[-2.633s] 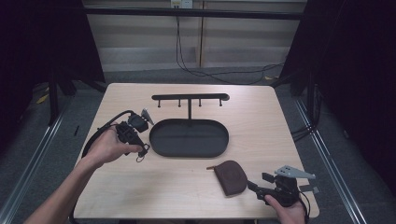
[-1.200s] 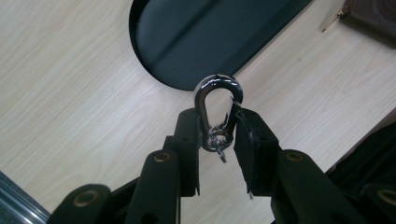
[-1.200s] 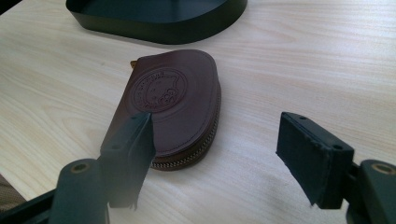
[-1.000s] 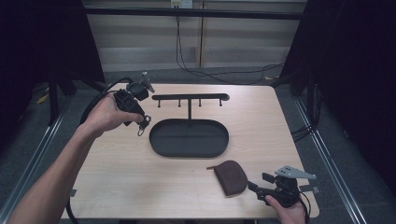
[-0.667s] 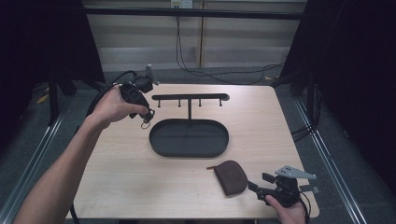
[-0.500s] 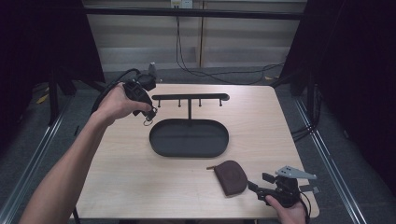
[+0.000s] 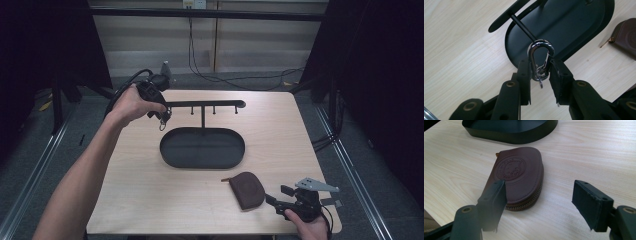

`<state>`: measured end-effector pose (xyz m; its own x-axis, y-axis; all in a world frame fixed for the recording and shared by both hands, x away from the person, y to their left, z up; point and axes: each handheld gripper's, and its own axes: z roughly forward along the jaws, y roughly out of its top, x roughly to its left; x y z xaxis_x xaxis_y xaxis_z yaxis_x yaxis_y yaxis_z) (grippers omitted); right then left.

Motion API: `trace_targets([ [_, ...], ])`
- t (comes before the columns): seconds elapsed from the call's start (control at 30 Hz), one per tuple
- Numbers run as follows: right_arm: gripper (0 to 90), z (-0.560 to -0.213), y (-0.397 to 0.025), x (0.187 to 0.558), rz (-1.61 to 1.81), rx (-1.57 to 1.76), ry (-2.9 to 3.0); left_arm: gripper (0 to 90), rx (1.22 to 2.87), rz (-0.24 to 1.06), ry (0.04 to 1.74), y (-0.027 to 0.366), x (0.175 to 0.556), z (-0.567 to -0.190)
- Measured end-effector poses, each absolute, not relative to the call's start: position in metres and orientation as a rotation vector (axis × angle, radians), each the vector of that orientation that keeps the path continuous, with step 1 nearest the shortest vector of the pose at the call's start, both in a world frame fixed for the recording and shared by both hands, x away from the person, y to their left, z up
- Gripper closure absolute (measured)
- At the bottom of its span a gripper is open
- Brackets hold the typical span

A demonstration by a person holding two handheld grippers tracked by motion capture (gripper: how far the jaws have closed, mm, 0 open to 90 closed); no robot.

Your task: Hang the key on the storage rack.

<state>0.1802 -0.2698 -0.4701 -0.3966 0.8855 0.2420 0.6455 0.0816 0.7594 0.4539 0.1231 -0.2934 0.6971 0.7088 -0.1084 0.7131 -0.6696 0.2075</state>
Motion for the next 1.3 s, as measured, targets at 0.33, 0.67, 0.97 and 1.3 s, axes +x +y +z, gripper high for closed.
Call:
trace_targets([
  [0.33, 27.2, -0.470, -0.270, 0.180, 1.221, 1.527, 2.083, 70.8, 2.679, -0.020, 1.164, 0.115, 0.459, -0.298],
  [0.67, 27.3, -0.470, -0.270, 0.180, 1.221, 1.526, 2.083, 70.4, 2.655, -0.017, 1.209, 0.113, 0.465, -0.302],
  [0.97, 27.2, -0.470, -0.271, 0.180, 1.223, 1.525, 2.081, 70.2, 2.642, -0.010, 1.246, 0.111, 0.470, -0.304],
  [1.3, 27.3, -0.470, -0.270, 0.180, 1.221, 1.526, 2.083, 65.9, 2.639, -0.005, 1.300, 0.110, 0.473, -0.307],
])
